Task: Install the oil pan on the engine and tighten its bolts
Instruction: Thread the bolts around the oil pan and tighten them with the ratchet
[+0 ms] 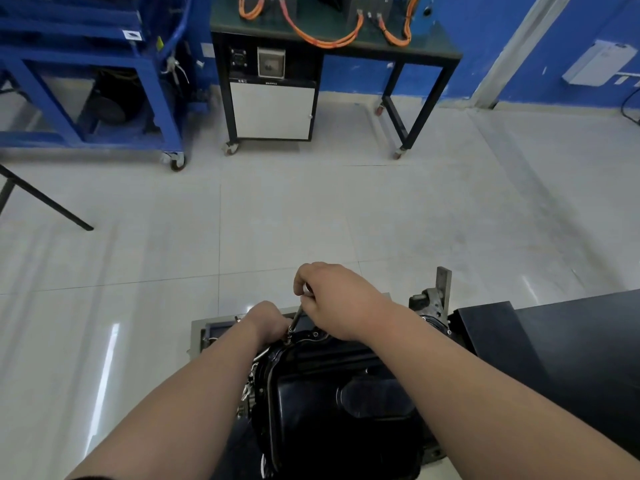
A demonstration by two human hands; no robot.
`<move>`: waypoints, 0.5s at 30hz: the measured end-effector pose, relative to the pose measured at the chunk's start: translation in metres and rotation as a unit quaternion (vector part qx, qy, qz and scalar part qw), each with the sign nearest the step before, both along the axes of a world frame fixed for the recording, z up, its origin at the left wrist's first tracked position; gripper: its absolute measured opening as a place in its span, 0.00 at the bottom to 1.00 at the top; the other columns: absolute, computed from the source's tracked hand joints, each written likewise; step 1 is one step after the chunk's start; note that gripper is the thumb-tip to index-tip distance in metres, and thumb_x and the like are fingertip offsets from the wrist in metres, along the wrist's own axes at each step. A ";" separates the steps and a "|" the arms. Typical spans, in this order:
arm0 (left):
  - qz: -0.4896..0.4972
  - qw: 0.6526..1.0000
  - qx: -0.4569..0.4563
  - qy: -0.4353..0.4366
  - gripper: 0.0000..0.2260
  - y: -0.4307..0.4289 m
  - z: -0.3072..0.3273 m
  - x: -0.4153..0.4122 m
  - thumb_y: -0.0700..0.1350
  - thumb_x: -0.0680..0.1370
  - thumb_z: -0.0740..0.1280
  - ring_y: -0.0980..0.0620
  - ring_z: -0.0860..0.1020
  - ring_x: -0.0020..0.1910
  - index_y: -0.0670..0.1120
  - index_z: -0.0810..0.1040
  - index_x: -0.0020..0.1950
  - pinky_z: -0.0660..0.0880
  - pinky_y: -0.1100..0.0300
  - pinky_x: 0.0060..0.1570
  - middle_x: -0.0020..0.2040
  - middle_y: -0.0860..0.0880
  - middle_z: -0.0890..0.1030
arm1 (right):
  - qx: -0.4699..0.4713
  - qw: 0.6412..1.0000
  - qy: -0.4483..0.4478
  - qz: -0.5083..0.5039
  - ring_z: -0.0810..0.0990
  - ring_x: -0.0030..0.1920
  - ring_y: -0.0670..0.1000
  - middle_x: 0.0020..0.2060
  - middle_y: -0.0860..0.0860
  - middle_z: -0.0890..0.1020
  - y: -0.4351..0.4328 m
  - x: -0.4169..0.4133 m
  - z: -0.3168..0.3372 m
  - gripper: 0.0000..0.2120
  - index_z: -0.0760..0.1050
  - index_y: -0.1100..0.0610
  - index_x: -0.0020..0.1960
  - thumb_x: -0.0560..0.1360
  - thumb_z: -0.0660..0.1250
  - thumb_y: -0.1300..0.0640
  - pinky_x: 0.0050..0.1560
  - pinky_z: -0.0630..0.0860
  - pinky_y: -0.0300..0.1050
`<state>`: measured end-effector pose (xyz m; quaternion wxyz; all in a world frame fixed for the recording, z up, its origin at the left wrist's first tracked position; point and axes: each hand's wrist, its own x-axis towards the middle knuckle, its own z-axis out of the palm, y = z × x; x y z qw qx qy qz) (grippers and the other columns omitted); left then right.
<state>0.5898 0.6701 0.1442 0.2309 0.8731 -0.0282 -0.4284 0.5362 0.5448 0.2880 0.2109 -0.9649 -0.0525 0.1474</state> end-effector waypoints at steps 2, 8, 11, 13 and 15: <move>-0.006 1.000 0.012 -0.018 0.17 0.001 -0.001 0.000 0.49 0.73 0.66 0.49 0.66 0.27 0.42 0.67 0.29 0.63 0.60 0.25 0.26 0.47 0.69 | 0.007 1.000 -0.002 0.006 0.70 0.45 0.49 0.49 0.49 0.76 0.001 -0.001 0.000 0.07 0.72 0.53 0.52 0.76 0.59 0.59 0.43 0.65 0.42; 0.013 0.999 -0.013 -0.041 0.13 0.007 -0.004 -0.005 0.48 0.72 0.64 0.49 0.71 0.33 0.41 0.72 0.32 0.67 0.60 0.30 0.30 0.47 0.73 | -0.029 0.996 -0.011 0.082 0.74 0.48 0.53 0.52 0.50 0.75 0.009 -0.008 -0.003 0.08 0.71 0.53 0.54 0.76 0.59 0.59 0.45 0.70 0.46; -0.033 0.998 -0.041 -0.031 0.10 0.010 -0.007 -0.008 0.47 0.71 0.62 0.46 0.73 0.38 0.41 0.76 0.38 0.69 0.57 0.36 0.36 0.45 0.76 | -0.045 0.993 -0.024 0.105 0.75 0.49 0.53 0.52 0.49 0.75 0.010 -0.010 -0.003 0.11 0.71 0.50 0.57 0.76 0.59 0.58 0.43 0.70 0.46; -0.066 0.996 -0.038 -0.038 0.09 0.014 -0.006 -0.009 0.46 0.72 0.61 0.47 0.72 0.38 0.42 0.75 0.37 0.70 0.54 0.39 0.36 0.45 0.75 | -0.066 0.990 -0.043 0.118 0.76 0.50 0.54 0.53 0.49 0.76 0.012 -0.011 -0.004 0.13 0.70 0.49 0.60 0.76 0.59 0.57 0.40 0.68 0.45; -0.067 0.995 -0.053 -0.058 0.10 0.021 0.000 -0.011 0.47 0.72 0.62 0.49 0.72 0.36 0.41 0.76 0.37 0.72 0.53 0.40 0.34 0.46 0.75 | -0.089 0.986 -0.058 0.131 0.77 0.49 0.55 0.54 0.50 0.76 0.015 -0.012 -0.005 0.13 0.70 0.48 0.62 0.77 0.59 0.55 0.39 0.67 0.45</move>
